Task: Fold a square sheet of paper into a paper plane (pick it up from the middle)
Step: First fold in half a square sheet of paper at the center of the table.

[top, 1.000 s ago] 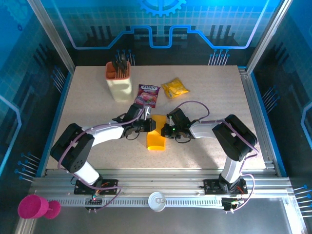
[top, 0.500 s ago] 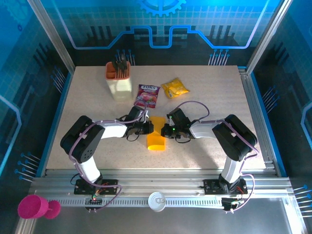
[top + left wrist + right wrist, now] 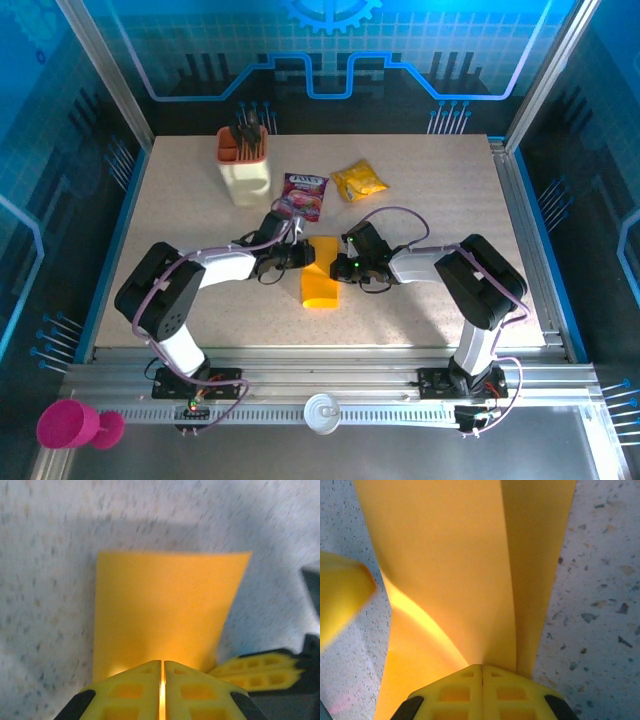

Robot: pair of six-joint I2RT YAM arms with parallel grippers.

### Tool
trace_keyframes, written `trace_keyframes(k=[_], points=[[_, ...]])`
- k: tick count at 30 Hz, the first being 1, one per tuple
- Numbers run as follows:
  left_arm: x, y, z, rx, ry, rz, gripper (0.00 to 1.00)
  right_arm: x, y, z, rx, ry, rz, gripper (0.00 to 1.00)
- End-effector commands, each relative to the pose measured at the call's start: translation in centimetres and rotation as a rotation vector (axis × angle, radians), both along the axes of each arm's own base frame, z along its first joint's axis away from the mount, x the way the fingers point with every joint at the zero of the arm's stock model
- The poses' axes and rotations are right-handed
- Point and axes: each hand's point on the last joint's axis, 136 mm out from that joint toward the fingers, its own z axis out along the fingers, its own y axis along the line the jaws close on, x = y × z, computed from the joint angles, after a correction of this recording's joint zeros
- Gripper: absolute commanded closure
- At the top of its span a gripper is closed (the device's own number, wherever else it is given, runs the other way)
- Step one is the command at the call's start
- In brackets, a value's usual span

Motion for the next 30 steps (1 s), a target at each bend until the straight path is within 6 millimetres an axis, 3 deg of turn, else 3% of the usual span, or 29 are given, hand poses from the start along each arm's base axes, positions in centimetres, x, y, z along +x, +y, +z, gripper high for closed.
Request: trace_keyframes(k=[1,7,17,20,23,30], points=[[1.3,-0.1,1.8,-0.015,-0.026,-0.016,0.91,-2.8,-3.5,-5.1,-0.171,0.135,-0.018,1.0],[2.2,-0.3,0.5,-0.01,-0.005,-0.027,0.95,-2.8,-3.5,-5.1,-0.17,0.137,-0.018,1.0],[2.0,1.8,-4.7,0.055,0.065,0.058,0.97,-2.7,-3.6,-5.3,-0.17,0.137,-0.015,1.0],[1.7,1.9,-5.5,0.061,0.084,0.055,0.98,-2.9,-3.7,-5.3,-0.169,0.142,-0.011,1.0],[1.6,1.7,-4.4,0.04,0.07,0.052,0.98,-2.9,-3.8,-5.4,-0.17,0.142,-0.01,1.0],[3.1,0.8,0.9,-0.008,-0.019,0.037,0.95,-2.9,-3.9,-5.5,-0.172,0.142,-0.01,1.0]])
